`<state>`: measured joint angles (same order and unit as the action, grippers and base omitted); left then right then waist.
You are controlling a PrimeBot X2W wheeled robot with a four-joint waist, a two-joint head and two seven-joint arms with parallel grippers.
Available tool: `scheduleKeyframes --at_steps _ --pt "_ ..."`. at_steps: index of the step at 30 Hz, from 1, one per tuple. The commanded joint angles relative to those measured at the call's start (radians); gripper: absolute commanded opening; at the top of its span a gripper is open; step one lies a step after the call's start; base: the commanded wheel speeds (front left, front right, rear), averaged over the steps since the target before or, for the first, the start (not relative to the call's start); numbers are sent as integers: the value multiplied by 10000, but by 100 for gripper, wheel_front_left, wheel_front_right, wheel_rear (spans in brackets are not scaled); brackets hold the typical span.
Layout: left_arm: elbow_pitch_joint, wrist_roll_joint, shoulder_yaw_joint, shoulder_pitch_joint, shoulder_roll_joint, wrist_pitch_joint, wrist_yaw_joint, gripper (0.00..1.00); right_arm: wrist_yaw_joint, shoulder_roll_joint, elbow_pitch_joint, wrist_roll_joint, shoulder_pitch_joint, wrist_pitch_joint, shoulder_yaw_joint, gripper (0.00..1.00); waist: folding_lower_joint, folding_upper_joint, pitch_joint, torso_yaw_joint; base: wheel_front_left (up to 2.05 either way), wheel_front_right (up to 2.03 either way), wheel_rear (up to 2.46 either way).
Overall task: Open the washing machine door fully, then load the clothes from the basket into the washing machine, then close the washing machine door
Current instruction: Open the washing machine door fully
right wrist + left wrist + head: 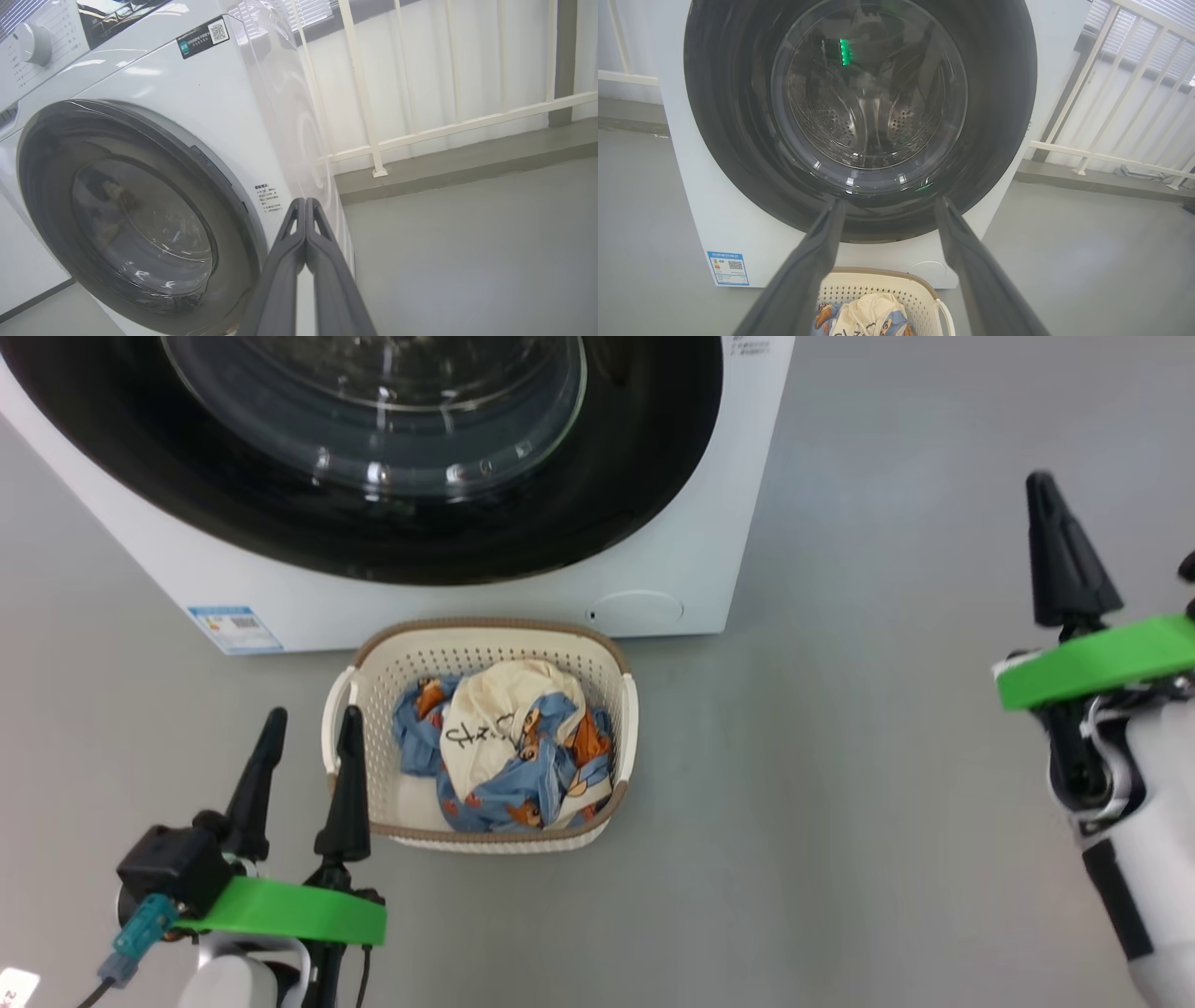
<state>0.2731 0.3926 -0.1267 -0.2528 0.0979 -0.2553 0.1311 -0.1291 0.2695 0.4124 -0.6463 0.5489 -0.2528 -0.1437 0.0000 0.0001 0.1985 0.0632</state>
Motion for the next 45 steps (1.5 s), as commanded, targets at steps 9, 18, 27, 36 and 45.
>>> scheduleKeyframes --at_steps 9,18,27,36,45 --pt "-513 -67 272 -640 152 -65 -4 100 -16 839 -159 -2882 1542 552 -752 0 0 -1 1013 404 0 0 0" --pt "-612 -44 411 -923 -29 -65 -4 100 -16 1653 -460 -6731 3005 2355 -938 0 0 -1 1840 654 0 0 0" --pt "-718 1 301 -1306 -128 -65 -4 100 -16 1824 -9 -9014 4786 4356 -973 0 0 -1 2664 969 0 0 0" --pt "-817 127 214 -1568 -289 -65 -4 100 -16 1708 760 -10056 6093 6263 -939 0 0 -1 3363 1411 0 0 0" --pt "-805 233 132 -1680 -404 -65 -4 100 -16 1470 1080 -10140 6809 7203 -1106 0 0 -1 3687 1728 0 0 0"
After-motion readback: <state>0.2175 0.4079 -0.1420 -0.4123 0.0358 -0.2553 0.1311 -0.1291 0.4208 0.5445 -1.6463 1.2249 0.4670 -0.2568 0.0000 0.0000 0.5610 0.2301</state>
